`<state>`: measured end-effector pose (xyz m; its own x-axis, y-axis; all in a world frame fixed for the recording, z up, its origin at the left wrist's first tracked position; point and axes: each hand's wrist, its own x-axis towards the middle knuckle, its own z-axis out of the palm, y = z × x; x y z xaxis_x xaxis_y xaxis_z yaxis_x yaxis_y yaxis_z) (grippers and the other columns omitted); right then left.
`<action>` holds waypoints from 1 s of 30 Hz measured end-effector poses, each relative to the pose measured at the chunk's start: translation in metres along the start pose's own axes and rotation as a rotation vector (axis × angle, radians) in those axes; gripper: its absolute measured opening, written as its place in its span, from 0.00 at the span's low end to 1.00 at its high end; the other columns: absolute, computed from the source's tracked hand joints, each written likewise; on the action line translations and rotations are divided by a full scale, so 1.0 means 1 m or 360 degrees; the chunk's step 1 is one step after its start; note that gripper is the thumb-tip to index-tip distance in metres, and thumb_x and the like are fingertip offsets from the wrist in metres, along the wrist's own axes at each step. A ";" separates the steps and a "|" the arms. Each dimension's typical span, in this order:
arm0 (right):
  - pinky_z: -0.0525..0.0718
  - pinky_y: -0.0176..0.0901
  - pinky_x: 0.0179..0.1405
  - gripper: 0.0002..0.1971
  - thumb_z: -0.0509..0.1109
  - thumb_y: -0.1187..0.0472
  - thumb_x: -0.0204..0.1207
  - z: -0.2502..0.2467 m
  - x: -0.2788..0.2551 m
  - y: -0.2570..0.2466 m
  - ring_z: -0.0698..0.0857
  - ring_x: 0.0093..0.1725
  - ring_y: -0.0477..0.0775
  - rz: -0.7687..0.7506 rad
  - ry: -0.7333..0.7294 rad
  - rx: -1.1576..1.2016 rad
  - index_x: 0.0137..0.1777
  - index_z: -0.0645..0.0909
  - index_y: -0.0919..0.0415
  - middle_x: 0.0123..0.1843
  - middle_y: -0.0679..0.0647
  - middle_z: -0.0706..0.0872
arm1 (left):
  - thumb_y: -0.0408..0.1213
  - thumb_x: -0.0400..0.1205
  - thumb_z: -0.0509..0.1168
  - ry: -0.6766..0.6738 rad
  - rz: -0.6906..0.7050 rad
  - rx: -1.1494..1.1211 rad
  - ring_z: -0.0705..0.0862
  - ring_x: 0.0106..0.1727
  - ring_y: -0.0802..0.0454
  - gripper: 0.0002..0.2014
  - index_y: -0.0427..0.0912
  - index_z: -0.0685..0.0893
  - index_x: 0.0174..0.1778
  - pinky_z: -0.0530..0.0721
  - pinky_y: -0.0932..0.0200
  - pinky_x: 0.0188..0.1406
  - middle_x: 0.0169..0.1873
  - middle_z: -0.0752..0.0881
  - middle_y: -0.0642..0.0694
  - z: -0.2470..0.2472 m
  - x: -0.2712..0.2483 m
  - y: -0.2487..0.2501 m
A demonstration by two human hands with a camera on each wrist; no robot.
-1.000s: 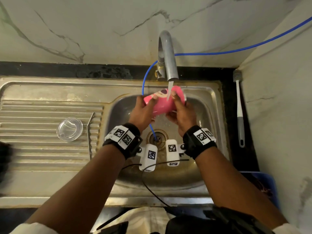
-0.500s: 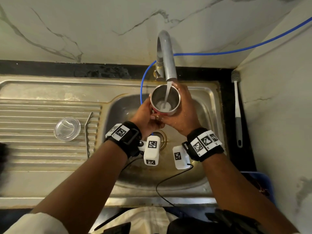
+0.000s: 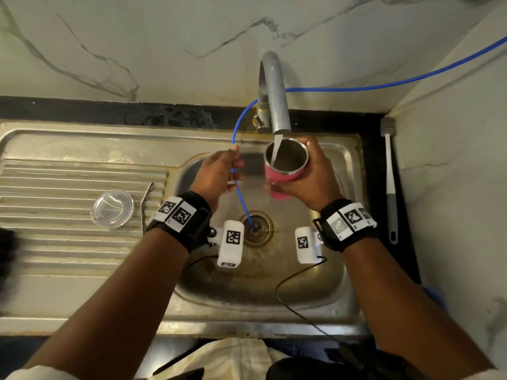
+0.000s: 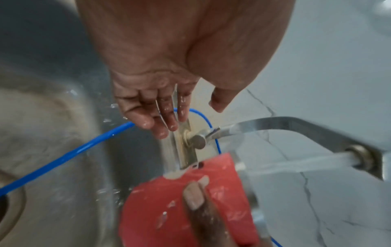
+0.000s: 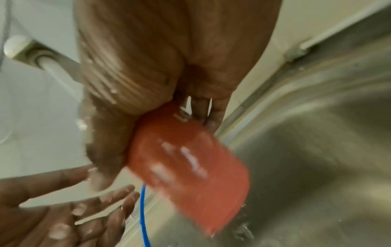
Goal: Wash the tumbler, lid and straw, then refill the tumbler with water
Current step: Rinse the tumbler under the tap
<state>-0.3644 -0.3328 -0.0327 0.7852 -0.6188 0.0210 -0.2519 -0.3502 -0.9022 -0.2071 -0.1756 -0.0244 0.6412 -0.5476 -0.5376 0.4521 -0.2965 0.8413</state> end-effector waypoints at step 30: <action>0.88 0.39 0.61 0.48 0.97 0.52 0.52 0.018 -0.002 0.003 0.87 0.64 0.41 0.0039 -0.0039 0.0093 0.71 0.74 0.48 0.65 0.42 0.88 | 0.72 0.78 0.56 -0.0257 0.0118 0.0310 0.83 0.75 0.47 0.40 0.48 0.82 0.78 0.78 0.31 0.77 0.75 0.85 0.47 0.024 0.024 0.058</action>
<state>-0.3565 -0.3197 -0.0428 0.7931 -0.6090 -0.0111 -0.2381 -0.2933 -0.9259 -0.1802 -0.2245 0.0127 0.5539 -0.6865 -0.4710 0.2695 -0.3873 0.8817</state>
